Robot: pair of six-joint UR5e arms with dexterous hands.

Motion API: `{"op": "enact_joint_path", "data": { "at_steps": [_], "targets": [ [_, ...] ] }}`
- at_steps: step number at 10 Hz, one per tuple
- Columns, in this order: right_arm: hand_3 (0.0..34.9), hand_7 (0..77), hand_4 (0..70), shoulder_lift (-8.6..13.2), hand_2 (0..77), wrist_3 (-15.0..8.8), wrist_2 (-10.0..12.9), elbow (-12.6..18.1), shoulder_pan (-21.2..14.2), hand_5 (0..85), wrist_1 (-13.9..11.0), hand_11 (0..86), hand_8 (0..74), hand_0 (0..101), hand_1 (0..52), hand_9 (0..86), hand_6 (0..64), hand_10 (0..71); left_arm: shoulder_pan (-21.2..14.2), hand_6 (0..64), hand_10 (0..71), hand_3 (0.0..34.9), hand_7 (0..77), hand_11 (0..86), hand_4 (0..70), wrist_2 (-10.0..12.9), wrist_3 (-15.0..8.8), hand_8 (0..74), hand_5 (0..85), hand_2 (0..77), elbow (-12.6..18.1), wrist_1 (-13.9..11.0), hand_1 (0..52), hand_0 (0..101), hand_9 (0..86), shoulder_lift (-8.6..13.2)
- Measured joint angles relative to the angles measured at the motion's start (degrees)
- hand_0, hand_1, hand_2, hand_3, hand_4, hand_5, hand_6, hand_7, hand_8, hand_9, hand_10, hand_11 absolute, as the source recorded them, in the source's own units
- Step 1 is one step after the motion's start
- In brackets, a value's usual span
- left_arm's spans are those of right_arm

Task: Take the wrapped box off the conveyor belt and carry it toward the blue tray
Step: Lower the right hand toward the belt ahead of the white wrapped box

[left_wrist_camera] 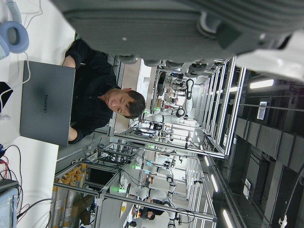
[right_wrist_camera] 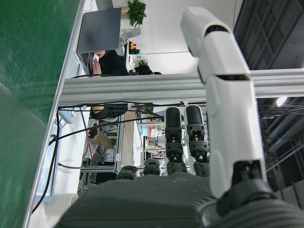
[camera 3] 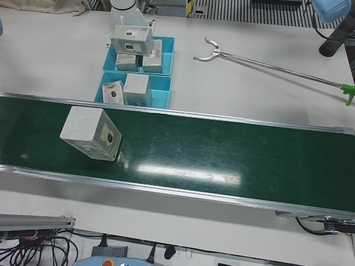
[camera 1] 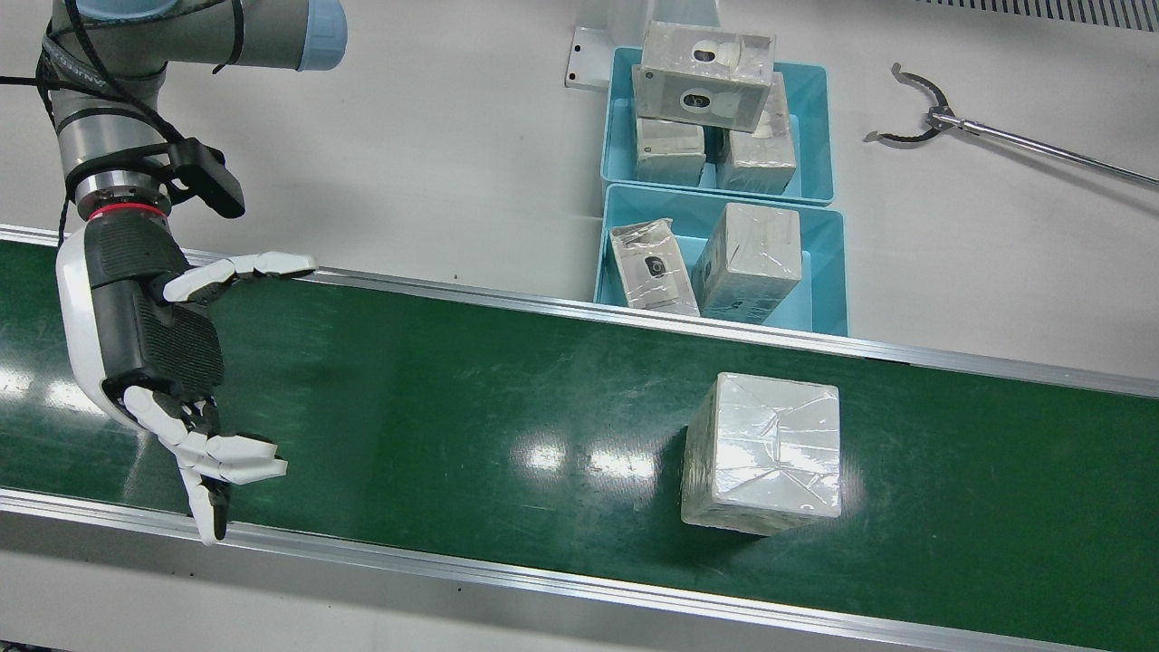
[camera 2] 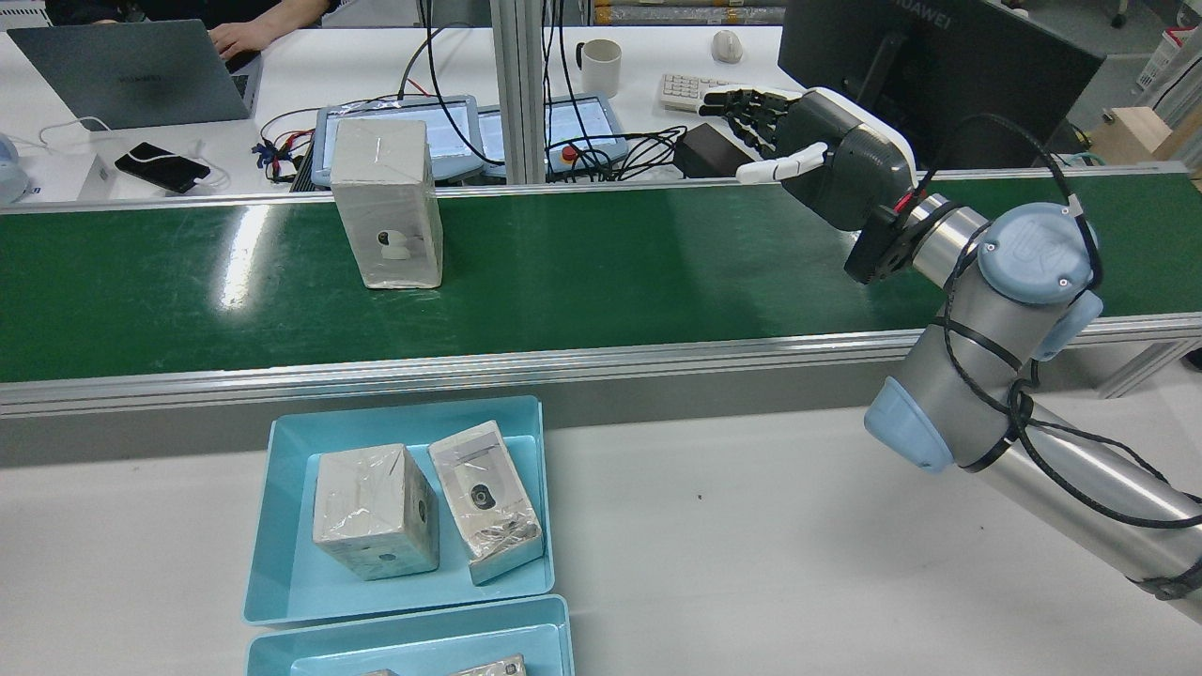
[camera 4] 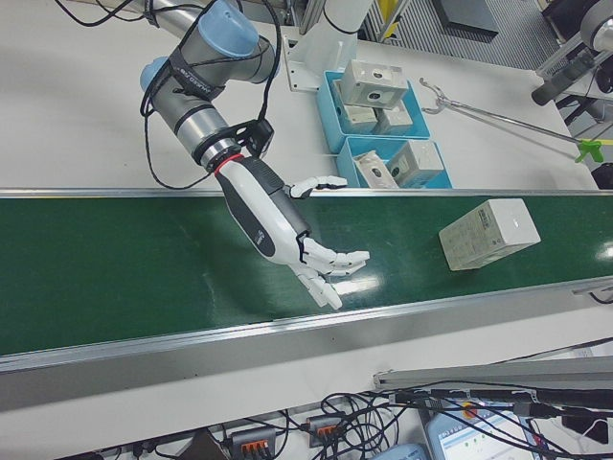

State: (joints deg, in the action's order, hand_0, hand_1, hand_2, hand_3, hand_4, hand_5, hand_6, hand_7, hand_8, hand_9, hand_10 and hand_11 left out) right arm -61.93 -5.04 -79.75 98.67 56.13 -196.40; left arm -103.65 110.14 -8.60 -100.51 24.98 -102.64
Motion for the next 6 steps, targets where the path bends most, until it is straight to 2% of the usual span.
{"op": "enact_joint_path", "data": {
  "at_steps": [2, 3, 4, 5, 6],
  "targets": [
    [0.0, 26.7, 25.6, 0.3, 12.0, 0.6, 0.4, -1.9, -0.2, 20.2, 0.1, 2.2, 1.1, 48, 9.8, 6.0, 10.4, 0.5, 0.0, 0.0, 0.0, 0.0, 0.5, 0.5, 0.0, 0.0, 0.0, 0.5, 1.1, 1.1, 0.0, 0.0, 0.0, 0, 0.0, 0.0],
    [0.0, 28.4, 27.3, 0.5, 13.1, 1.0, 0.4, -2.5, -0.5, 22.9, 0.2, 1.6, 1.1, 49, 16.9, 6.0, 12.0, 0.5, 0.0, 0.0, 0.0, 0.0, 0.5, 0.5, 0.0, 0.0, 0.0, 0.5, 1.1, 1.1, 0.0, 0.0, 0.0, 0, 0.5, 0.0],
    [0.0, 28.4, 27.3, 0.6, 13.1, 1.3, 0.5, -2.9, -0.8, 22.9, 0.2, 1.6, 1.1, 49, 16.9, 6.0, 12.0, 0.5, 0.0, 0.0, 0.0, 0.0, 0.5, 0.5, 0.0, 0.0, 0.0, 0.5, 1.1, 1.1, 0.0, 0.0, 0.0, 0, 0.5, 0.0],
    [0.0, 28.4, 27.3, 1.1, 15.3, 1.4, 0.5, -3.1, -1.2, 23.5, 0.3, 1.6, 1.1, 50, 14.2, 6.0, 12.0, 0.5, 0.0, 0.0, 0.5, 0.0, 0.5, 0.0, 0.0, 0.0, 0.0, 0.5, 1.1, 1.1, 0.0, 0.0, 0.0, 0, 0.0, 0.0],
    [0.0, 28.4, 26.7, 1.7, 15.3, 1.4, 0.5, -3.3, -1.6, 23.5, 0.3, 1.6, 1.1, 50, 16.4, 6.0, 12.0, 0.5, 0.0, 0.0, 0.5, 0.0, 0.5, 0.0, 0.0, 0.0, 0.0, 0.5, 1.1, 1.1, 0.0, 0.0, 0.0, 0, 0.0, 0.0]
  ]
}}
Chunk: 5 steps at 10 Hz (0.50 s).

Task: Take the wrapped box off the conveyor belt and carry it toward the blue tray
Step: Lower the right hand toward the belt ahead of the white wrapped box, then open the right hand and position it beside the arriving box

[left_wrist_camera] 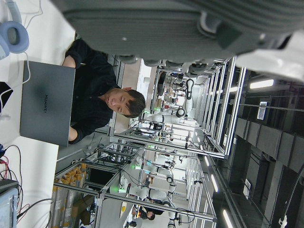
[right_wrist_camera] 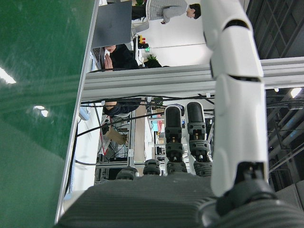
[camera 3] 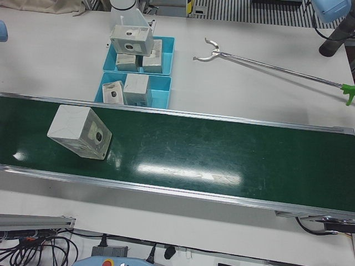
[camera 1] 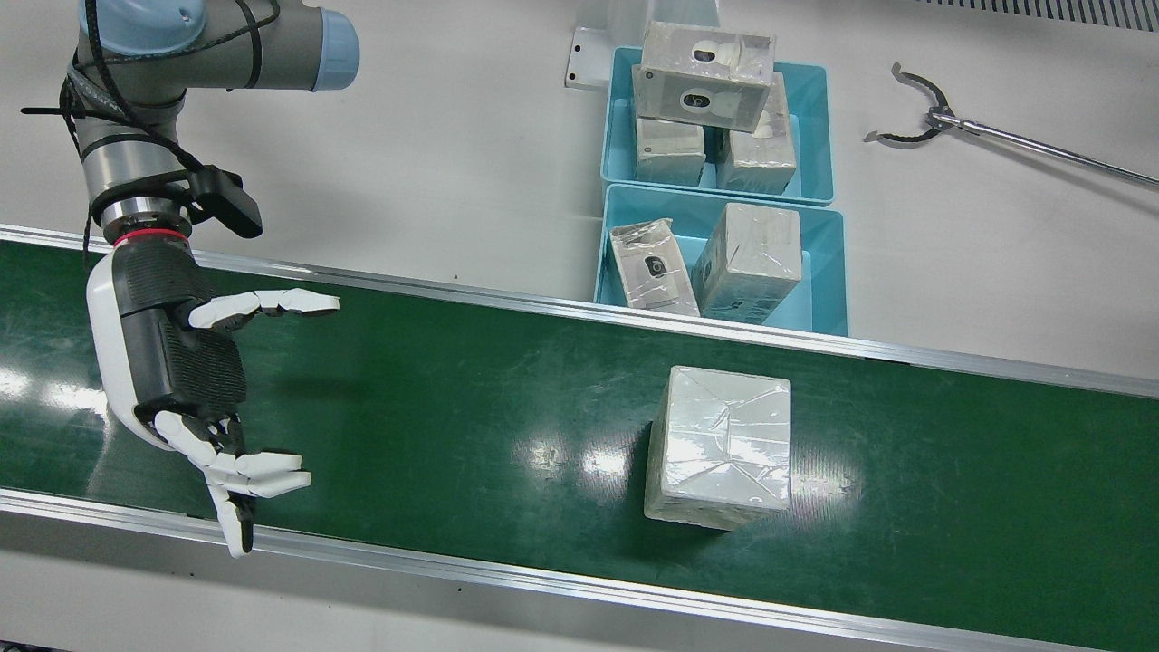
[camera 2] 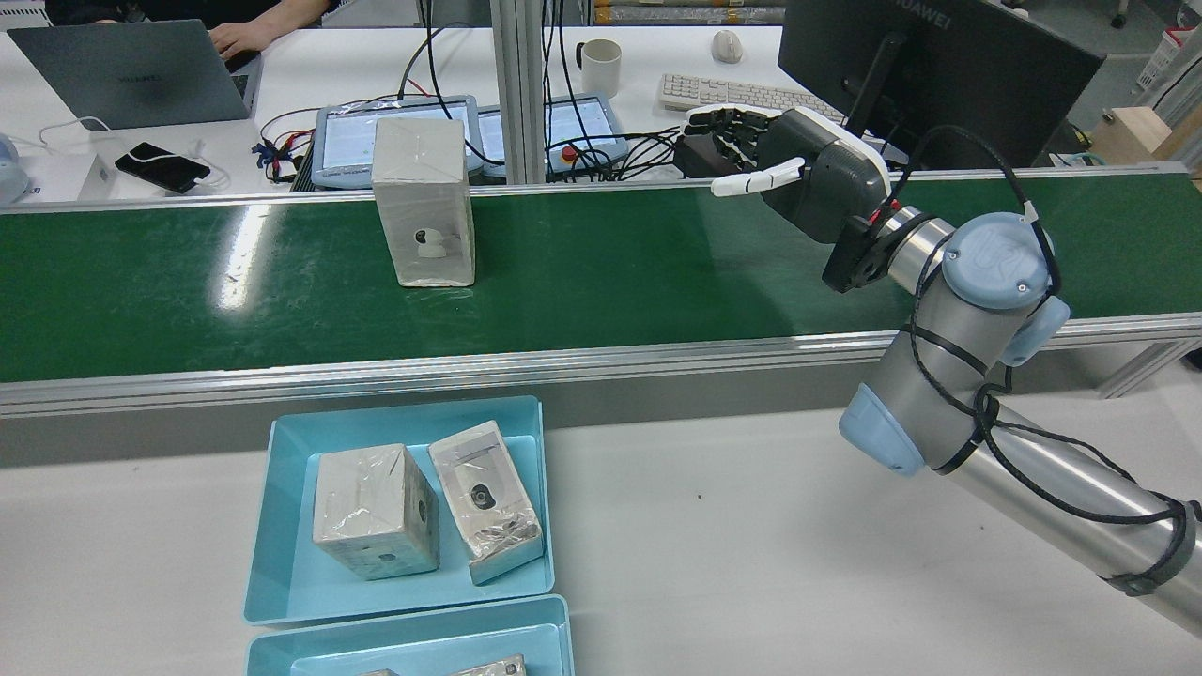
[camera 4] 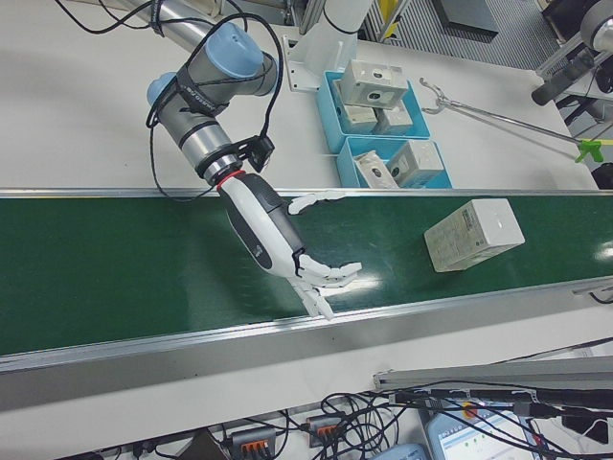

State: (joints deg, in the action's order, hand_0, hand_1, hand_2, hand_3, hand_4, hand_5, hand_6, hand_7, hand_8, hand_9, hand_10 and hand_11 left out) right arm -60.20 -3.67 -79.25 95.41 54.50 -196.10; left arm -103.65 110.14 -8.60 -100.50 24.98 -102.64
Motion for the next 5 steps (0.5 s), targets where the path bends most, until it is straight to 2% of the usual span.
{"op": "enact_joint_path", "data": {
  "at_steps": [1, 2, 3, 4, 5],
  "targets": [
    [0.0, 28.4, 26.7, 0.9, 15.3, -0.1, 0.0, -0.4, -0.3, 23.5, 0.0, 1.6, 1.1, 50, 16.4, 6.0, 12.0, 0.5, 0.0, 0.0, 0.5, 0.0, 0.5, 0.0, 0.0, 0.0, 0.0, 0.5, 1.1, 0.5, 0.0, 0.0, 0.0, 0, 0.5, 0.0],
    [0.0, 26.7, 24.0, 2.0, 16.9, -0.2, 0.0, -0.8, -0.5, 21.8, 0.0, 2.2, 1.1, 51, 20.7, 6.0, 12.0, 0.5, 0.0, 0.0, 0.5, 0.0, 0.5, 0.0, 0.0, 0.0, 0.0, 0.5, 1.1, 0.5, 0.0, 0.0, 0.0, 0, 0.0, 0.0],
    [0.1, 25.1, 21.8, 2.7, 18.5, -0.3, -0.1, -1.0, -0.7, 21.3, -0.2, 3.3, 1.1, 53, 20.7, 3.3, 9.3, 1.1, 0.0, 0.0, 0.5, 0.0, 0.5, 0.0, 0.0, 0.0, 0.0, 0.5, 1.1, 0.5, 0.0, 0.0, 0.0, 0, 0.0, 0.0],
    [2.6, 23.5, 19.6, 3.3, 14.2, -0.3, -0.1, -1.2, -1.0, 19.6, -0.3, 2.7, 1.1, 51, 16.4, 3.3, 9.8, 0.5, 0.0, 0.0, 0.5, 0.0, 0.5, 0.0, 0.0, 0.0, 0.0, 0.5, 1.1, 1.1, 0.0, 0.0, 0.0, 0, 0.0, 0.0],
    [3.0, 23.5, 16.9, 3.5, 10.9, -0.4, -0.2, -1.2, -1.4, 18.0, -0.4, 1.6, 1.1, 51, 16.9, 3.3, 9.8, 1.1, 0.0, 0.0, 0.5, 0.0, 0.5, 0.5, 0.0, 0.0, 0.0, 0.5, 1.1, 0.5, 0.0, 0.0, 0.0, 0, 0.5, 0.0]
  ]
}}
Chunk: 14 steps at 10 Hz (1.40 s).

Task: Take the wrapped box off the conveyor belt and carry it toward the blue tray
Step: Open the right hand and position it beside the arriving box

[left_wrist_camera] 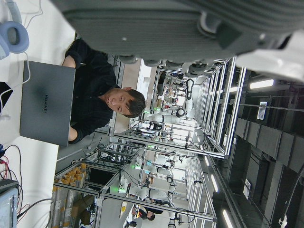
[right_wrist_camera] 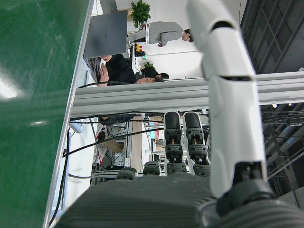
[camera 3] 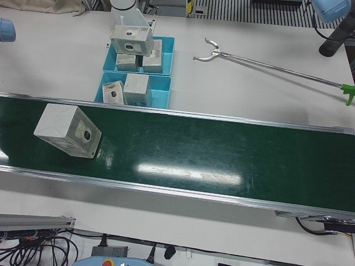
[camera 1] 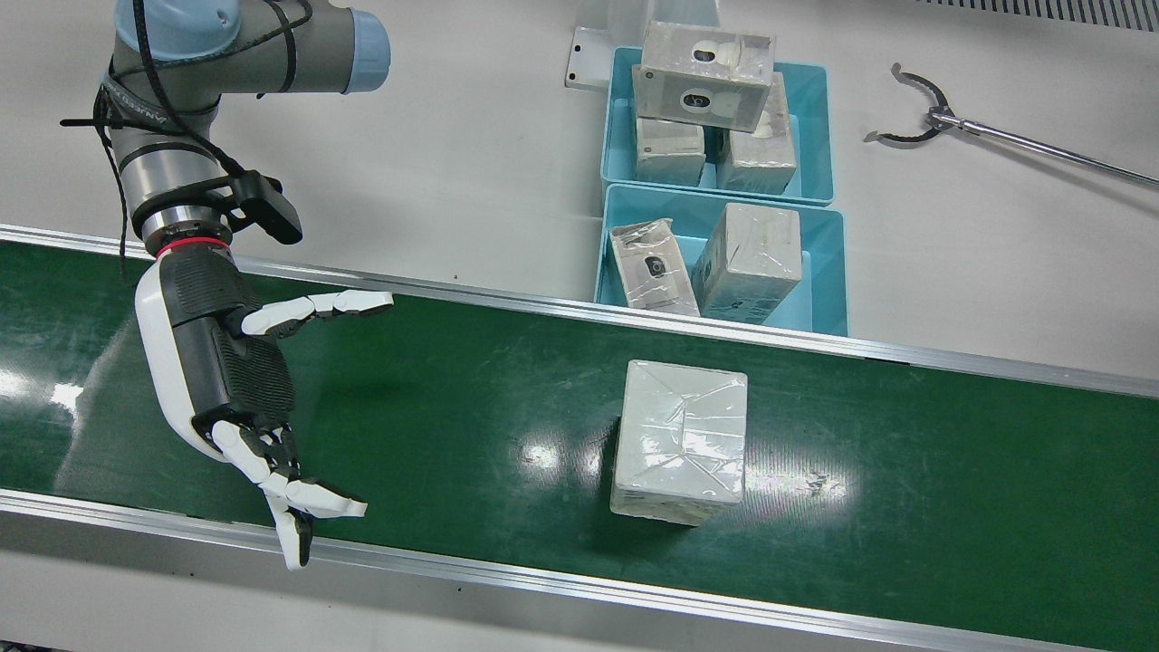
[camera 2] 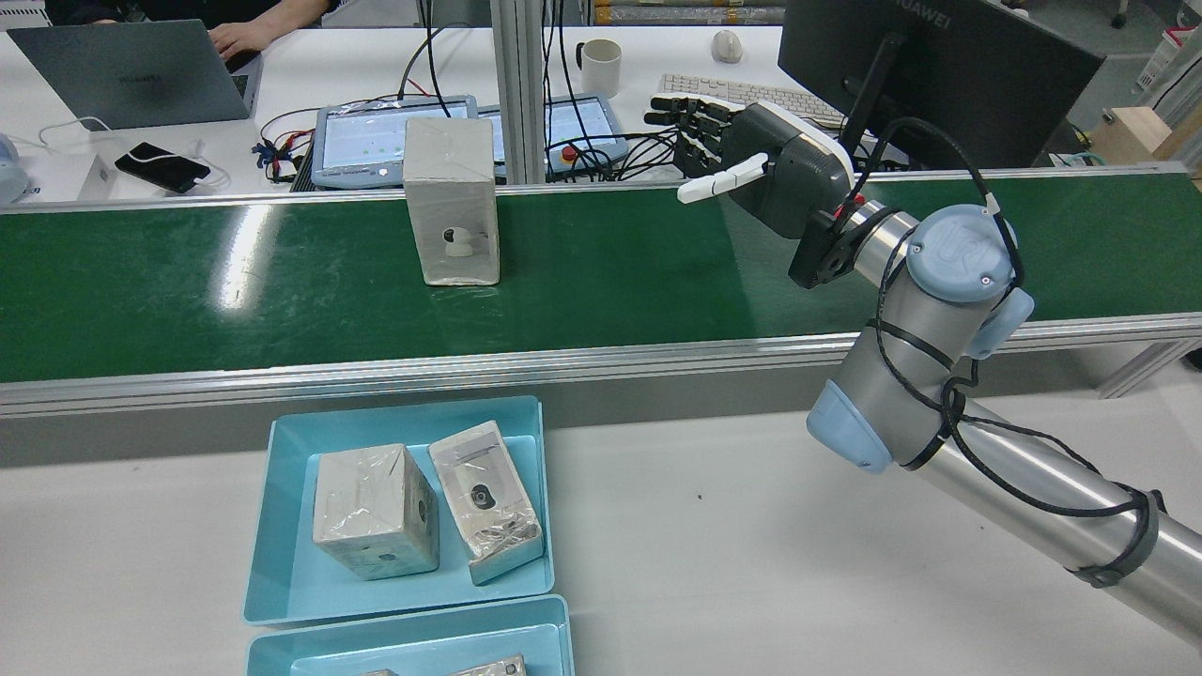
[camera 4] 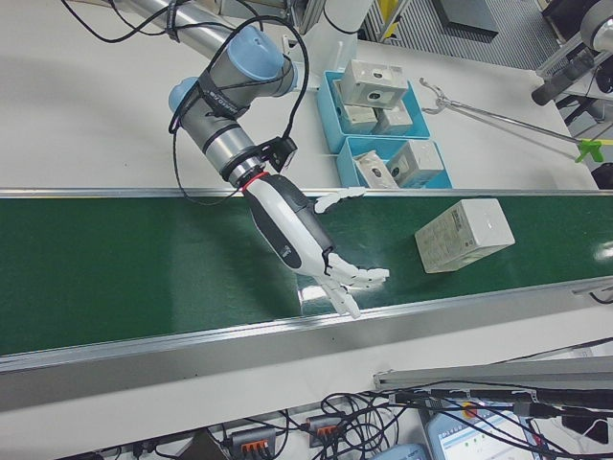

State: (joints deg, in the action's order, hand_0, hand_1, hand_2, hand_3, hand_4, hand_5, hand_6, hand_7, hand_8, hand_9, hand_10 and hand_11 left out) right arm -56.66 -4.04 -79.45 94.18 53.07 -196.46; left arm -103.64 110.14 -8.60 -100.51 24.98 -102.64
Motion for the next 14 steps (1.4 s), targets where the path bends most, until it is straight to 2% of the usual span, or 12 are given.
{"op": "enact_joint_path", "data": {
  "at_steps": [1, 2, 3, 4, 5, 6, 8, 9, 11, 12, 14],
  "targets": [
    [3.0, 23.5, 16.9, 0.1, 10.9, 0.0, 0.0, 0.0, -0.6, 18.0, 0.0, 1.6, 1.1, 51, 16.9, 3.3, 9.8, 1.1, 0.0, 0.0, 0.5, 0.0, 0.5, 0.5, 0.0, 0.0, 0.0, 0.5, 1.1, 1.1, 0.0, 0.0, 0.0, 0, 0.5, 0.0],
    [4.4, 21.3, 15.8, 0.1, 7.1, 0.0, 0.0, 0.0, -1.1, 18.0, 0.0, 1.6, 0.0, 51, 16.9, 3.3, 8.7, 0.5, 0.0, 0.0, 0.5, 0.0, 0.5, 0.0, 0.0, 0.0, 0.0, 0.5, 1.1, 1.1, 0.0, 0.0, 0.0, 0, 0.5, 0.0],
    [6.0, 19.6, 13.6, 0.1, 6.0, 0.0, 0.0, 0.0, -1.5, 13.1, -0.1, 1.1, 0.0, 48, 10.9, 2.7, 7.1, 0.0, 0.0, 0.0, 0.5, 0.0, 0.5, 0.5, 0.0, 0.0, 0.0, 0.5, 1.1, 1.1, 0.0, 0.0, 0.0, 0, 0.5, 0.0],
    [6.0, 19.6, 13.6, 0.0, 6.0, 0.2, -0.1, 0.0, -1.6, 13.1, 0.0, 1.1, 0.0, 48, 10.9, 2.7, 7.1, 0.0, 0.0, 0.0, 0.5, 0.0, 0.5, 0.5, 0.0, 0.0, 0.0, 0.5, 1.1, 1.1, 0.0, 0.0, 0.0, 0, 0.5, 0.0],
    [8.8, 20.2, 14.7, -0.4, 9.8, 0.3, -0.2, 0.1, -1.5, 14.7, 0.0, 1.1, 0.0, 47, 11.5, 2.2, 6.0, 0.0, 0.0, 0.0, 0.5, 0.0, 0.5, 0.5, 0.0, 0.0, 0.0, 0.5, 1.1, 1.1, 0.0, 0.0, 0.0, 0, 0.5, 0.0],
    [8.8, 20.2, 14.7, -1.0, 11.4, 0.5, -0.4, 0.3, -1.2, 14.7, 0.1, 1.1, 0.0, 47, 13.6, 2.2, 6.0, 0.0, 0.0, 0.0, 0.5, 0.0, 0.5, 0.0, 0.0, 0.0, 0.0, 0.5, 1.1, 1.1, 0.0, 0.0, 0.0, 0, 0.5, 0.0],
    [7.9, 20.2, 13.6, -2.5, 12.5, 1.0, -0.5, 0.6, -0.4, 14.7, 0.4, 1.6, 0.0, 47, 12.5, 2.2, 6.0, 0.0, 0.0, 0.0, 0.0, 0.0, 0.5, 0.0, 0.0, 0.0, 0.0, 0.5, 1.1, 1.1, 0.0, 0.0, 0.0, 0, 0.5, 0.0],
    [3.5, 21.3, 13.6, -2.9, 14.7, 1.3, -0.5, 0.7, 0.0, 16.4, 0.5, 1.6, 0.0, 47, 14.2, 2.2, 7.1, 0.0, 0.0, 0.0, 0.0, 0.0, 0.5, 0.0, 0.0, 0.0, 0.0, 0.5, 1.1, 1.1, 0.0, 0.0, 0.0, 0, 0.5, 0.0],
    [3.5, 21.3, 13.6, -3.1, 14.7, 1.5, -0.6, 0.7, 0.4, 16.4, 0.5, 1.6, 0.0, 47, 14.2, 2.2, 7.1, 0.0, 0.0, 0.0, 0.5, 0.0, 0.5, 0.0, 0.0, 0.0, 0.0, 0.5, 1.1, 1.1, 0.0, 0.0, 0.0, 0, 0.5, 0.0],
    [0.4, 21.3, 15.3, -3.2, 15.3, 1.5, -0.6, 0.7, 0.5, 17.5, 0.5, 1.6, 0.0, 48, 15.3, 3.3, 7.1, 0.0, 0.0, 0.0, 0.5, 0.0, 0.5, 0.0, 0.0, 0.0, 0.0, 0.5, 1.1, 1.1, 0.0, 0.0, 0.0, 0, 0.5, 0.0],
    [0.4, 21.3, 15.3, -3.2, 15.3, 1.5, -0.6, 0.8, 1.0, 17.5, 0.6, 1.6, 0.0, 48, 15.3, 3.3, 7.1, 0.0, 0.0, 0.0, 0.5, 0.0, 0.5, 0.5, 0.0, 0.0, 0.0, 0.5, 1.1, 1.1, 0.0, 0.0, 0.0, 0, 0.0, 0.0]
  ]
}}
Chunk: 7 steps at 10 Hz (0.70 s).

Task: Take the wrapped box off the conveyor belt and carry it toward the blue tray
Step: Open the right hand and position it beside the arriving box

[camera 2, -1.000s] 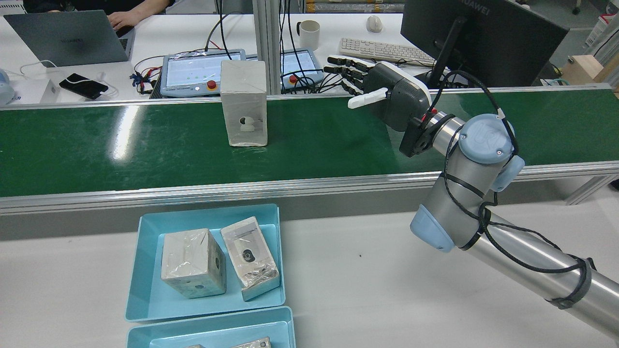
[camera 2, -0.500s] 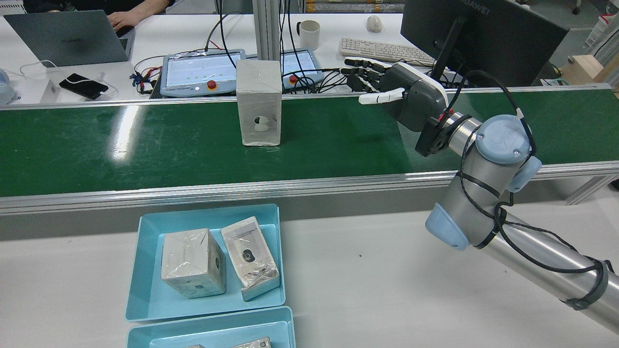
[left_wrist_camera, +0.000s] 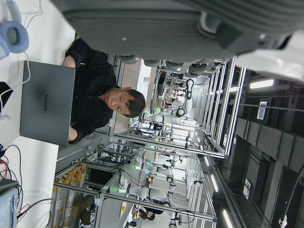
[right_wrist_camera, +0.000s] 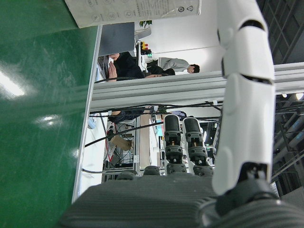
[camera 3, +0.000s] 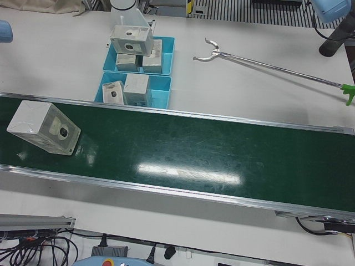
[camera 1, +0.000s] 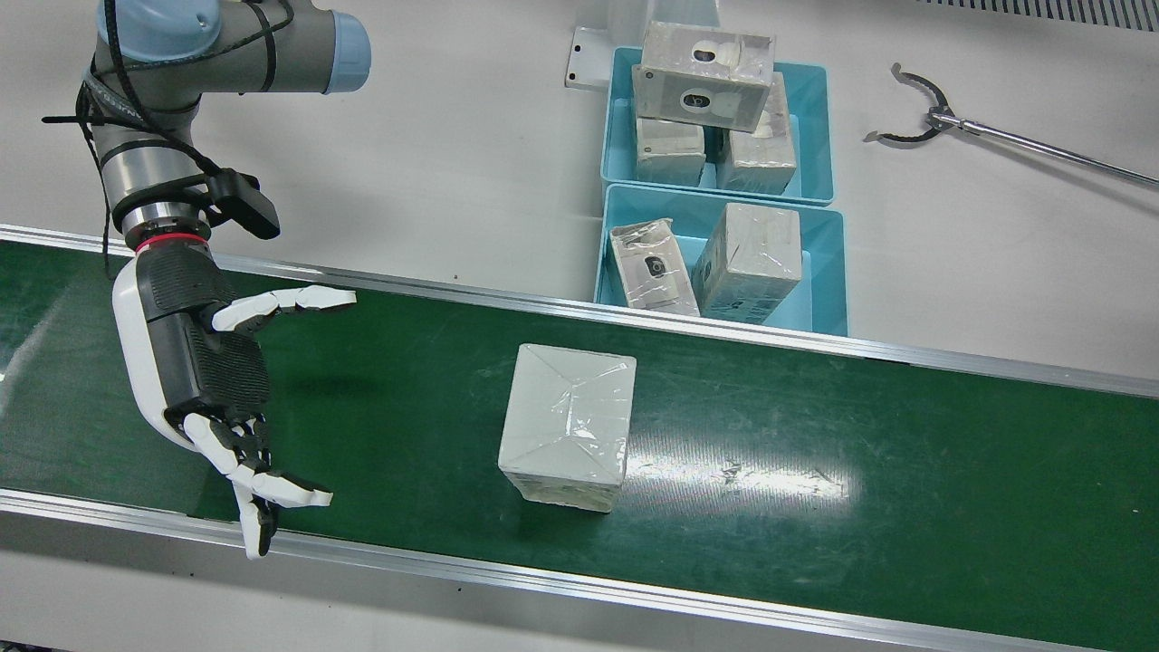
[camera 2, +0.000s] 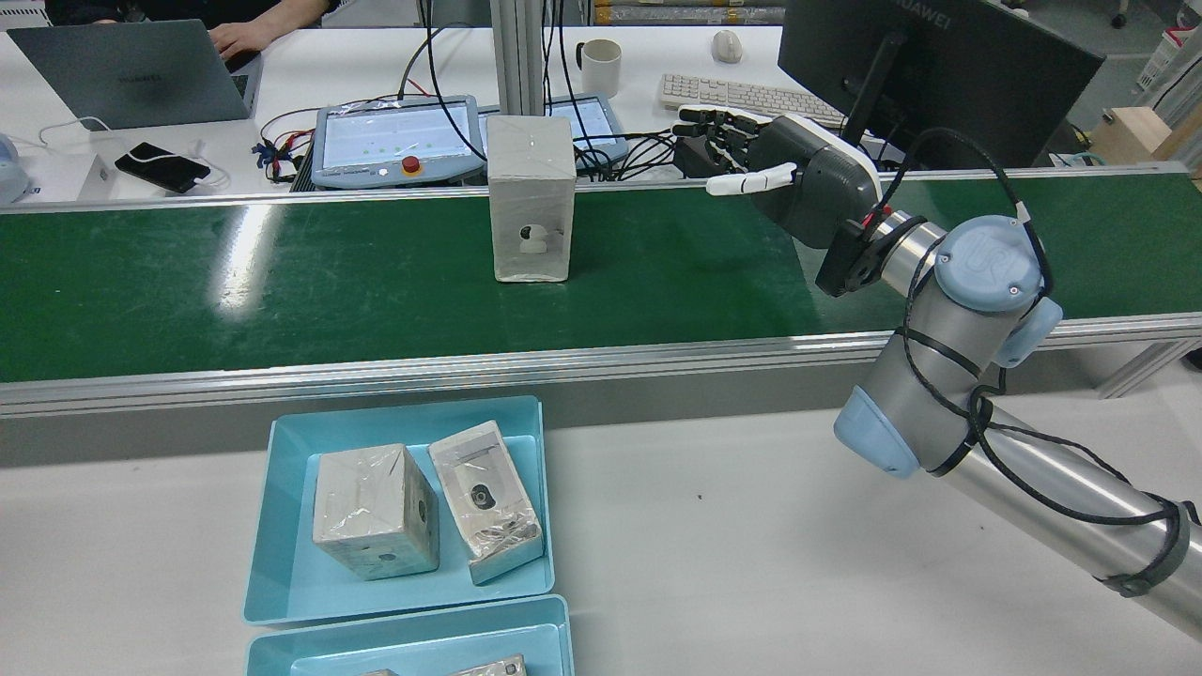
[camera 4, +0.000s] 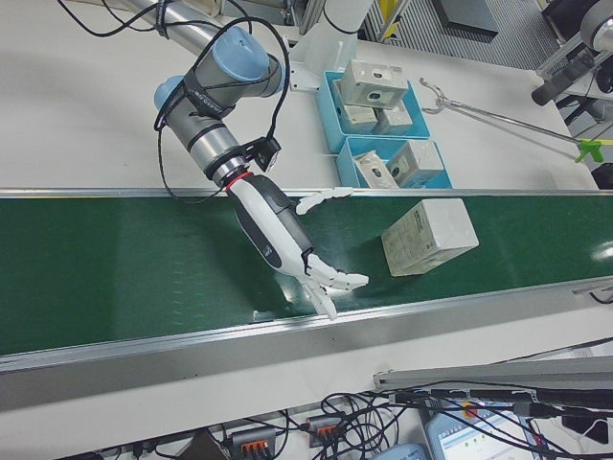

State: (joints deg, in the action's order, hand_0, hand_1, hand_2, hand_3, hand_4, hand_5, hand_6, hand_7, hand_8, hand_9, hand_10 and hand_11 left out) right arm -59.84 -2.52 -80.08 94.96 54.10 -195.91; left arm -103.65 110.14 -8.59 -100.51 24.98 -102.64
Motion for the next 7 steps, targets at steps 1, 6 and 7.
{"op": "enact_joint_path", "data": {
  "at_steps": [1, 6, 7],
  "targets": [
    [0.3, 21.8, 15.8, 0.0, 14.7, 0.0, 0.0, 0.1, 0.3, 17.5, 0.0, 1.6, 0.0, 48, 15.3, 3.3, 7.6, 0.0, 0.0, 0.0, 0.5, 0.0, 0.5, 0.0, 0.0, 0.0, 0.0, 0.5, 1.1, 1.1, 0.0, 0.0, 0.0, 0, 0.5, 0.0],
    [0.3, 21.3, 15.8, 0.4, 17.5, -2.8, -0.1, 0.4, 0.4, 16.9, 1.0, 1.6, 0.0, 50, 16.9, 3.3, 7.6, 0.0, 0.0, 0.0, 0.5, 0.0, 0.5, 0.5, 0.0, 0.0, 0.0, 0.5, 1.1, 1.1, 0.0, 0.0, 0.0, 0, 0.5, 0.0],
    [0.3, 20.7, 15.8, 0.4, 17.5, -3.2, -0.1, 0.4, 0.2, 16.9, 1.1, 1.6, 0.0, 50, 16.9, 3.3, 7.6, 0.0, 0.0, 0.0, 0.5, 0.0, 0.5, 0.5, 0.0, 0.0, 0.0, 0.5, 1.1, 1.1, 0.0, 0.0, 0.0, 0, 0.5, 0.0]
  ]
}}
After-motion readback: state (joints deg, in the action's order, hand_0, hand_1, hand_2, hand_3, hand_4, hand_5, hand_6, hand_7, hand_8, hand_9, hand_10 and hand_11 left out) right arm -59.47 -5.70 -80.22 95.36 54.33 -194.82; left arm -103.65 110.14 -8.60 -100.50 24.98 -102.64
